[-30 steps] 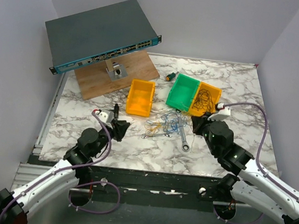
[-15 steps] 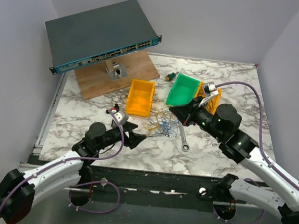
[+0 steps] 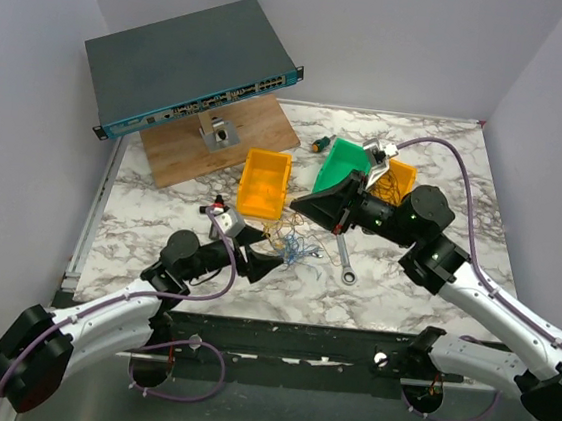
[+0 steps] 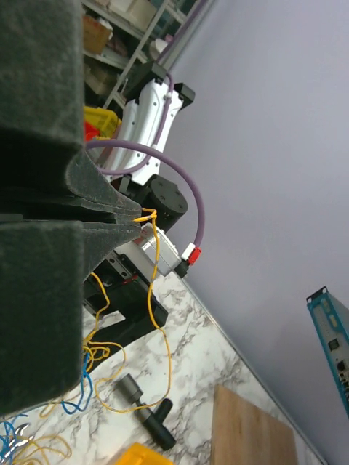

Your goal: Untangle the cables

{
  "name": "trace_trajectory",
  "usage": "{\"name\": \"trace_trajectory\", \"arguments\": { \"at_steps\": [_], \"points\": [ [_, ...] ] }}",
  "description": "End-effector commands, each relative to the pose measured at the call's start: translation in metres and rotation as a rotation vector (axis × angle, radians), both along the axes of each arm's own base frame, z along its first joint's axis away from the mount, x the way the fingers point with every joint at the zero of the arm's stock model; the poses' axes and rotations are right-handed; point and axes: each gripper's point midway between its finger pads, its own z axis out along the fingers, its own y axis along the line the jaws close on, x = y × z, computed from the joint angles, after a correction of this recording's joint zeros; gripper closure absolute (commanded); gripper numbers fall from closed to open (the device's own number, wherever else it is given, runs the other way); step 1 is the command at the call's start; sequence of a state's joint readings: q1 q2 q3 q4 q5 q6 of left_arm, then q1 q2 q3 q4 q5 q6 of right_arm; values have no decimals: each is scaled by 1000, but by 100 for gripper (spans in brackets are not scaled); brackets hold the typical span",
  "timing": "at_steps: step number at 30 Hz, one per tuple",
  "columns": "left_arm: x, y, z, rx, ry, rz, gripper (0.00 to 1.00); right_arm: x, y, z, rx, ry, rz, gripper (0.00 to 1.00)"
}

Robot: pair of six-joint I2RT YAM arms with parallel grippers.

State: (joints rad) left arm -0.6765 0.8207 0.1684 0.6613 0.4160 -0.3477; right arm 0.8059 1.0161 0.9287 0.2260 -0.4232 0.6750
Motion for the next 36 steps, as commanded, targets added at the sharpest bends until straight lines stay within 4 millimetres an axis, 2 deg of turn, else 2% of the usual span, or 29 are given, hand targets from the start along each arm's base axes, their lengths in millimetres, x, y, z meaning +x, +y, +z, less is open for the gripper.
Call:
{"name": "trace_trajectory", "arguments": {
  "at_steps": [1, 4, 6, 8, 9, 11, 12, 14, 15, 18, 20, 22, 24, 27, 31, 36],
  "points": [
    [-7, -3, 20, -70, -77, -37, 22, -15, 12, 22, 84, -5, 114, 99],
    [-3, -2, 20, -70, -78, -14, 23, -16, 21, 13, 73, 22, 131, 99],
    [2, -4, 19, -56, -57, -1, 38, -19, 24, 11, 70, 21, 141, 99],
    [8, -8, 12, -13, -8, 1, 81, -14, 22, 11, 54, 9, 104, 99],
    [13, -8, 4, 21, 23, 18, 100, -5, 18, 13, 38, -1, 40, 99],
    [25, -3, -6, 70, 73, 91, 100, 23, -1, 11, -24, 13, -164, 99],
    [31, 2, -10, 87, 88, 136, 100, 38, -17, 10, -54, 13, -289, 99],
    [41, 14, -16, 112, 109, 227, 100, 74, -68, -2, -139, 46, -626, 99],
    [45, 21, -19, 120, 113, 270, 100, 89, -102, -9, -181, 63, -820, 99],
    [52, 41, -24, 122, 118, 386, 100, 98, -191, -20, -260, 71, -1248, 99],
    [58, 52, -24, 113, 123, 455, 100, 90, -233, -27, -289, 65, -1428, 98],
    [61, 64, -26, 127, 140, 515, 100, 81, -260, -35, -292, 65, -1535, 97],
    [64, 75, -26, 118, 141, 575, 100, 76, -269, -43, -305, 60, -1558, 97],
    [69, 92, -28, 89, 156, 671, 100, 71, -271, -61, -352, 78, -1543, 97],
    [70, 104, -32, 107, 184, 733, 100, 67, -280, -85, -424, 110, -1584, 96],
    [70, 115, -24, 40, 168, 788, 100, 59, -300, -89, -461, 125, -1692, 91]
  ]
}}
